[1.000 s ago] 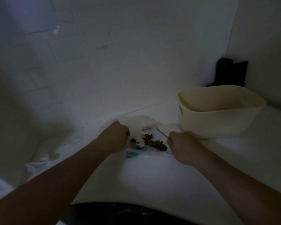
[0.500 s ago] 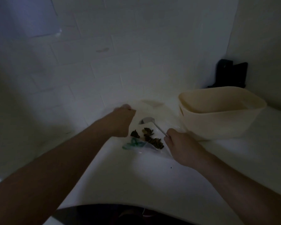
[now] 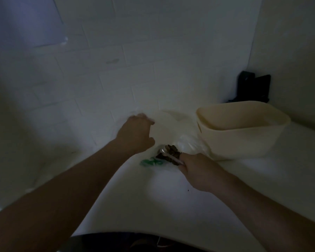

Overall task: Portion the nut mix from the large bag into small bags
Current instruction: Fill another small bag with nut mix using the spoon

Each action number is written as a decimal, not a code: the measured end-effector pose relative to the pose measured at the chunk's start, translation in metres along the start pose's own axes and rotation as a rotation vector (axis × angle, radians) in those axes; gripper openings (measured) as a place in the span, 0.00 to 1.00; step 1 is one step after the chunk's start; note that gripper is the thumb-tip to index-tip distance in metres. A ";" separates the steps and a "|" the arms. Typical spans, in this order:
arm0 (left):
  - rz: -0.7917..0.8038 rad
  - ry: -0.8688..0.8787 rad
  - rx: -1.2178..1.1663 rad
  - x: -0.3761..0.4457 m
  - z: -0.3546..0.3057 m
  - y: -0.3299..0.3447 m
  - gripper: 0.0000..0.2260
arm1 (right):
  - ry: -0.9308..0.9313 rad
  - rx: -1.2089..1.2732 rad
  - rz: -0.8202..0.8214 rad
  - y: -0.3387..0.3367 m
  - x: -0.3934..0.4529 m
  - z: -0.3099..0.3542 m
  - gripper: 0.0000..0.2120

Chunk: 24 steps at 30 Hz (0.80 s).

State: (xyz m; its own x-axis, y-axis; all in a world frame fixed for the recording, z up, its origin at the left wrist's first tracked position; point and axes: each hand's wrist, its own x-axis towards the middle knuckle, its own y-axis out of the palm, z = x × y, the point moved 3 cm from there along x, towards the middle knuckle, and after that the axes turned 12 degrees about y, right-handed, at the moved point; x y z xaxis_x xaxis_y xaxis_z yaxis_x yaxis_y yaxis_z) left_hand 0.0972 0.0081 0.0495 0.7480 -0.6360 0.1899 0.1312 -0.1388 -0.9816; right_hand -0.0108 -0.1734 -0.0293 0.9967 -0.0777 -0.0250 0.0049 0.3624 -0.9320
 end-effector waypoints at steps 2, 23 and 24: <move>-0.015 -0.018 0.086 -0.001 0.002 0.006 0.30 | 0.021 -0.021 0.026 -0.006 -0.005 -0.006 0.12; 0.217 -0.107 0.224 -0.022 -0.002 0.029 0.33 | 0.091 0.065 -0.080 -0.023 0.009 -0.010 0.08; 0.149 -0.047 0.298 -0.021 -0.010 0.026 0.30 | 0.067 0.041 -0.074 -0.021 0.012 -0.005 0.10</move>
State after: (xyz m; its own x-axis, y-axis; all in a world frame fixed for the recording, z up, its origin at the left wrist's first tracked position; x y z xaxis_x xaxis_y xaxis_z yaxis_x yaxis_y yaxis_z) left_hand 0.0788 0.0102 0.0205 0.8015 -0.5960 0.0490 0.1970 0.1857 -0.9627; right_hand 0.0009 -0.1865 -0.0123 0.9858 -0.1668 0.0178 0.0827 0.3911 -0.9166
